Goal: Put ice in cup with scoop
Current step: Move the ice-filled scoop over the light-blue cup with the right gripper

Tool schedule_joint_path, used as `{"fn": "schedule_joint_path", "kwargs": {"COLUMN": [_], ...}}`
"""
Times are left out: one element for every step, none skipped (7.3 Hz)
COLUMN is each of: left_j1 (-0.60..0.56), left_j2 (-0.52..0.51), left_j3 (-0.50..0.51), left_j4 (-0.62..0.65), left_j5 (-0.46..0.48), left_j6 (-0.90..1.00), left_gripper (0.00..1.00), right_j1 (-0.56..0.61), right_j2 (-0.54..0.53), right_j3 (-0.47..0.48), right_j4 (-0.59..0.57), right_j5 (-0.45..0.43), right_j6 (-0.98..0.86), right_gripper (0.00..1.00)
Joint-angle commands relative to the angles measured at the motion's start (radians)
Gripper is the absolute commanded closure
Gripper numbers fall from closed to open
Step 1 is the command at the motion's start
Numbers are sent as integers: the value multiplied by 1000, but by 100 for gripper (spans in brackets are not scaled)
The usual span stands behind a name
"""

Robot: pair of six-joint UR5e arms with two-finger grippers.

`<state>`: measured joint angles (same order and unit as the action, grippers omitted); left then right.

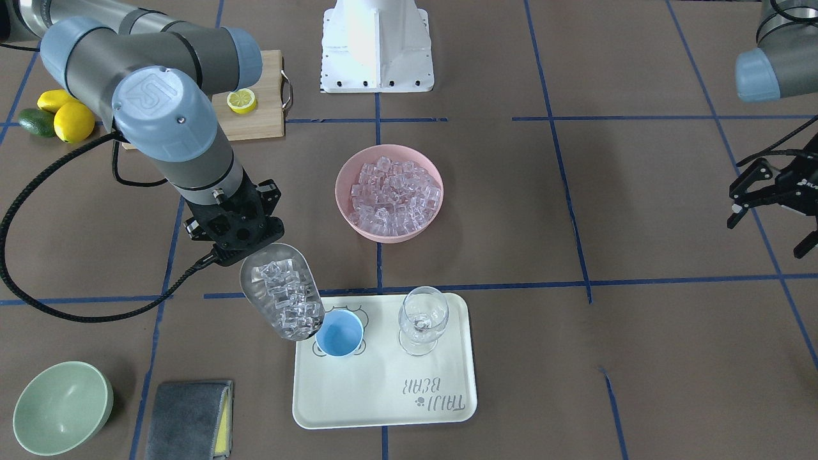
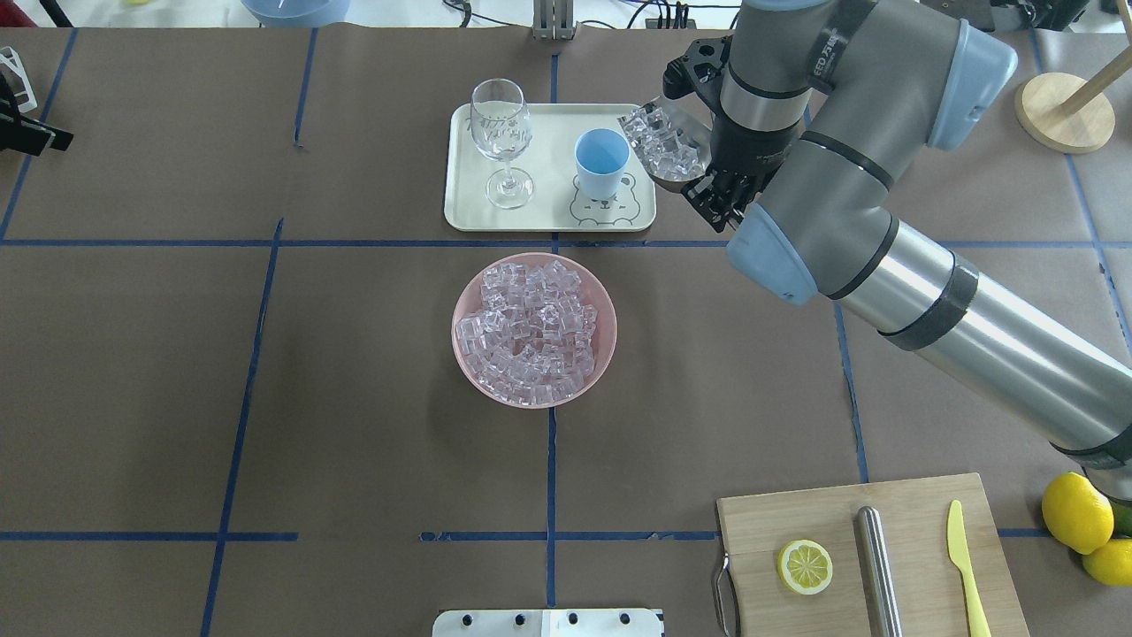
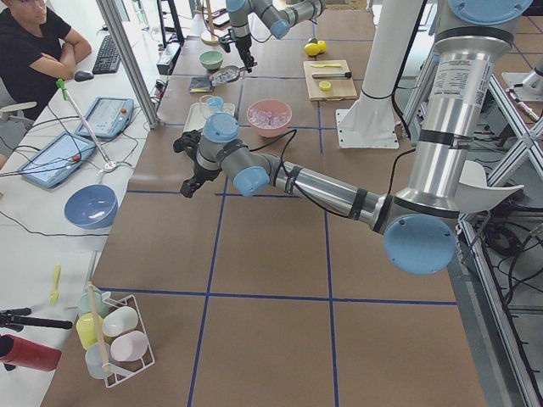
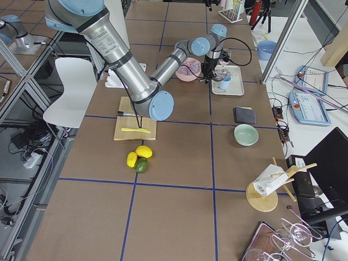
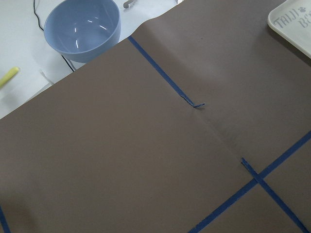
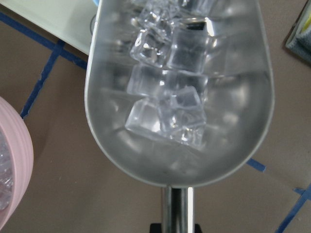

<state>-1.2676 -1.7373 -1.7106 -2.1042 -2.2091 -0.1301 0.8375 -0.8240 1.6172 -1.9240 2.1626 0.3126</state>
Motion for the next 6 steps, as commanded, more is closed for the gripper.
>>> {"fn": "schedule_joint_path", "kwargs": {"left_j1": [-4, -4, -6, -7, -7, -7], "left_j2": [2, 2, 2, 2, 4, 2], "left_j3": [-4, -4, -4, -4, -6, -6], "left_j4": [3, 3, 3, 3, 3, 3], "left_j5": [0, 0, 0, 0, 0, 0], "left_j6": [3, 3, 3, 3, 3, 3], "left_gripper": [0, 0, 0, 0, 0, 0], "right_j1": [-5, -6, -11, -12, -12, -12], "right_j2": [22, 58, 95, 107, 109, 114], "right_j3": [-11, -48, -89, -106, -117, -123], "right_j4": [-70, -85, -96, -96, -96, -113], "right_j5": [43, 43, 43, 45, 45, 48], "right_j6": [0, 0, 0, 0, 0, 0], "right_gripper": [100, 100, 100, 100, 100, 100]}}
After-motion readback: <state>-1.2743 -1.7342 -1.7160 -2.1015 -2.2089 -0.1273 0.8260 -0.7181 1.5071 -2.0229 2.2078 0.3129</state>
